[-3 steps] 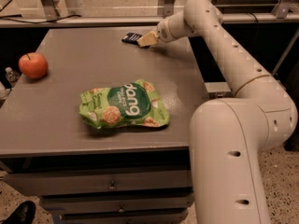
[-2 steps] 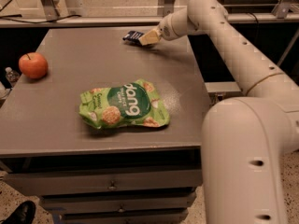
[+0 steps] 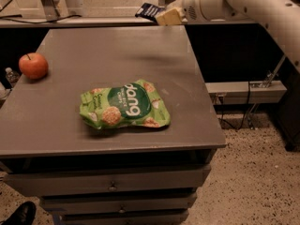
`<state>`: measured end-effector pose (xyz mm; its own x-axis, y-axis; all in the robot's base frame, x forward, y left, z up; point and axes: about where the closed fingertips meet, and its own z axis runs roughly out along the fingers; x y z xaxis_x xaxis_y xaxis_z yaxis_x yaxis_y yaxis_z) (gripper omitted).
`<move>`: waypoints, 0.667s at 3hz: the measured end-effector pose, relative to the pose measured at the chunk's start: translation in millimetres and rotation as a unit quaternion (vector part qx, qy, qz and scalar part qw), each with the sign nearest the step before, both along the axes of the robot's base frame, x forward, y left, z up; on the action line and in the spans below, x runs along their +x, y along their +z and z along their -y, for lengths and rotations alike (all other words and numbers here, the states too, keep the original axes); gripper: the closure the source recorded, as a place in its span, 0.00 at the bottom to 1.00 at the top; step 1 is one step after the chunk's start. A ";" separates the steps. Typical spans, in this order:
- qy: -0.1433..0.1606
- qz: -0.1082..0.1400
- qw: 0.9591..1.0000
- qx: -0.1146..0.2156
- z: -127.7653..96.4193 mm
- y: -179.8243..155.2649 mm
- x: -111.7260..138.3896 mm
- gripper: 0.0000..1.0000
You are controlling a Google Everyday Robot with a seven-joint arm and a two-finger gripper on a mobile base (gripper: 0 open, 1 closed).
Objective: Move rxbar blueberry near green rice chip bag
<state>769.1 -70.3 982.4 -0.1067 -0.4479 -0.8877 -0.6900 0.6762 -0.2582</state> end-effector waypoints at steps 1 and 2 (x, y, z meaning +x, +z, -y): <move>0.010 -0.023 1.000 -0.016 -9.0 -25.8 -18.0 1.00; 0.010 -0.023 1.000 -0.016 -9.2 -25.9 -17.9 1.00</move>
Offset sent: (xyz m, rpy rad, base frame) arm -0.0194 0.0076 -0.0214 -0.0326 0.0406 0.0182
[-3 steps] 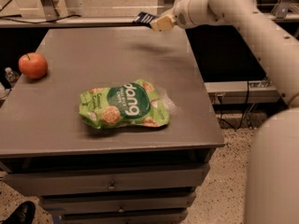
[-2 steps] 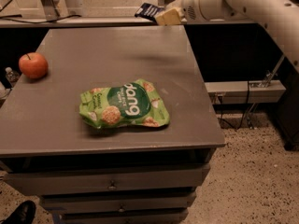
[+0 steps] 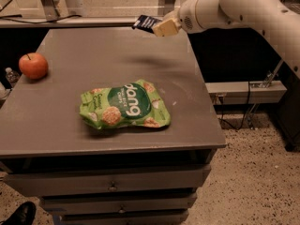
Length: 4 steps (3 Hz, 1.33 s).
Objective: Move rxbar blueberry near green rice chip bag
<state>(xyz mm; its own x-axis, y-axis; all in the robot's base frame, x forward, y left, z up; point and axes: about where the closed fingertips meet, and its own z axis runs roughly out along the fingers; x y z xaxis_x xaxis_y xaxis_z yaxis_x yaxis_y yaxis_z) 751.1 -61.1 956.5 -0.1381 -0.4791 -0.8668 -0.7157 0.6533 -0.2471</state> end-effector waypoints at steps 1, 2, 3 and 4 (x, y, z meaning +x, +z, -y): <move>0.009 -0.007 1.000 -0.002 -3.9 -2.7 -2.9 1.00; 0.021 -0.018 1.000 -0.011 -3.6 -2.8 -16.8 1.00; 0.035 -0.032 0.999 -0.017 -2.6 -2.0 -37.5 1.00; 0.049 -0.052 0.997 -0.016 -1.6 -4.5 -65.1 1.00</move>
Offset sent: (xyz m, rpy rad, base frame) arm -0.0361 -0.0028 0.0000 -0.0470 0.0621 0.0684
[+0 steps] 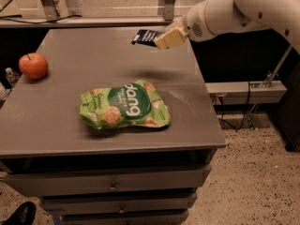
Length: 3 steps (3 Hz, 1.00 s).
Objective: Move rxbar blueberry near green rice chip bag
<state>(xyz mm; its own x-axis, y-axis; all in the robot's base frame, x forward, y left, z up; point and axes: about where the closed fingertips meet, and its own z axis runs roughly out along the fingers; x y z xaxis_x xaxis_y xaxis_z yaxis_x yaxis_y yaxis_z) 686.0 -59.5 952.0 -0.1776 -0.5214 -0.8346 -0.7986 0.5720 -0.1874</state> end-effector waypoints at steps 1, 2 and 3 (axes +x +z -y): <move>0.006 -0.024 1.000 0.011 2.1 -8.1 -29.1 1.00; 0.012 -0.048 0.999 0.020 3.3 -19.6 -54.0 1.00; -0.006 -0.071 0.997 0.017 21.3 -38.1 -74.0 1.00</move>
Offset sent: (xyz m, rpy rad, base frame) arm -0.0859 -0.0102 -0.0334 0.0644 0.1568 0.0283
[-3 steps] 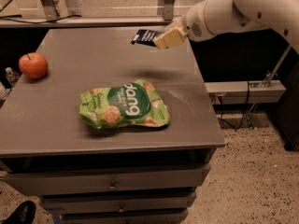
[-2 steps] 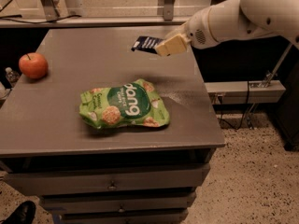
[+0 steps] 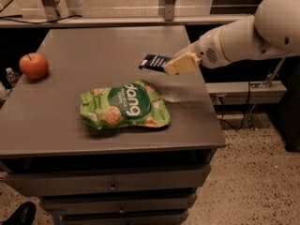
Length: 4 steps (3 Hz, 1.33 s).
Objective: Move rxbar blueberry near green rice chip bag
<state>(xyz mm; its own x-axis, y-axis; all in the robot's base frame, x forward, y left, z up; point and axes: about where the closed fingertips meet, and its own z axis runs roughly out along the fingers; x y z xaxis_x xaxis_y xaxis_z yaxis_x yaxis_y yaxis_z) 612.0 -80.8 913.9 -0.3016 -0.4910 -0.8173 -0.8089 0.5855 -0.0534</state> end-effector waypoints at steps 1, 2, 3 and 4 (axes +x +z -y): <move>-0.032 -0.011 0.999 -0.009 28.3 -13.6 -11.1 1.00; -0.059 -0.021 0.998 -0.017 51.5 -25.3 -19.5 1.00; -0.079 -0.033 0.996 -0.026 67.3 -37.7 -29.3 1.00; -0.094 -0.050 0.994 -0.034 78.5 -49.1 -38.0 0.82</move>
Offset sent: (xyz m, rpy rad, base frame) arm -0.0294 -0.0836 -0.0390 -0.0505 0.0635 -0.1889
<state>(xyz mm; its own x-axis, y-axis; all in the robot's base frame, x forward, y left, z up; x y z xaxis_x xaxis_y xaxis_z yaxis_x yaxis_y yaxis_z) 574.0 -159.3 864.8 -0.4713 -0.4719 -0.7451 -0.6887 0.7247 -0.0234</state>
